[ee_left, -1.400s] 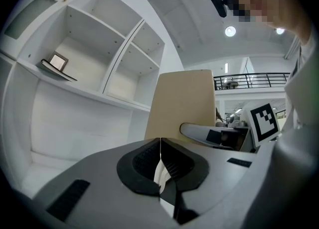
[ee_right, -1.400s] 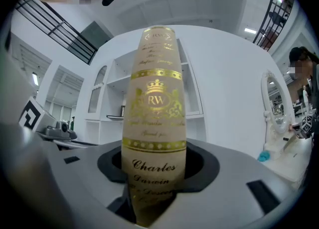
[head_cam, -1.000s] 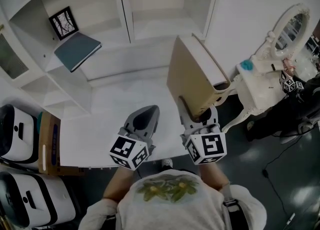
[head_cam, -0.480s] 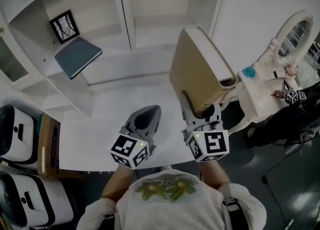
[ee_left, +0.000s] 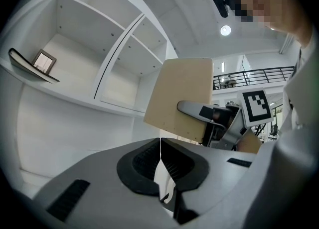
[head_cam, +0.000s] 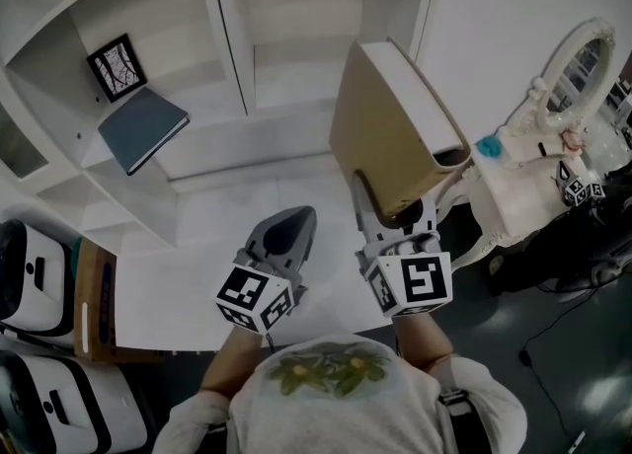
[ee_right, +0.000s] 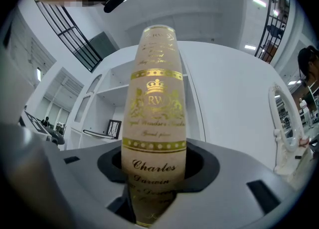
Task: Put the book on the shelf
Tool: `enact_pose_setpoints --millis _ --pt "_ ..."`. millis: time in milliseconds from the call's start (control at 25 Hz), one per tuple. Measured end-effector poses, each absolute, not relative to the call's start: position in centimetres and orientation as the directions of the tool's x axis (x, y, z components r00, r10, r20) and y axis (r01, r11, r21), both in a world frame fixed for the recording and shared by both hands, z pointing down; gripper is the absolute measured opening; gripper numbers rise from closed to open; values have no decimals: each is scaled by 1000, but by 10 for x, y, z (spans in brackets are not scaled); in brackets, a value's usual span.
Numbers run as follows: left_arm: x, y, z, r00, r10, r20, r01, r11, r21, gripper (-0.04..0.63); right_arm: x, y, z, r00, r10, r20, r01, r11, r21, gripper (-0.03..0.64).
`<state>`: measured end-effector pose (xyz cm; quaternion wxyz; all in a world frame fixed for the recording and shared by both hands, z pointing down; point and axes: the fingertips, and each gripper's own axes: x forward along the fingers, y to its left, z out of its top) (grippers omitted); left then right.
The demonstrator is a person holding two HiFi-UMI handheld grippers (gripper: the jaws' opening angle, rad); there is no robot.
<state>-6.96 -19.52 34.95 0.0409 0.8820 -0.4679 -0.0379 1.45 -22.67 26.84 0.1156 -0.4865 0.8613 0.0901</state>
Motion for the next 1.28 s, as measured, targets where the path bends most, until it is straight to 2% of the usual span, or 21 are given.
enact_pose_setpoints --millis 1280 --pt "-65 -213 355 556 -831 -29 -824 -556 109 28 17 -268 214 -453 -807 -378 -885 457 86 229"
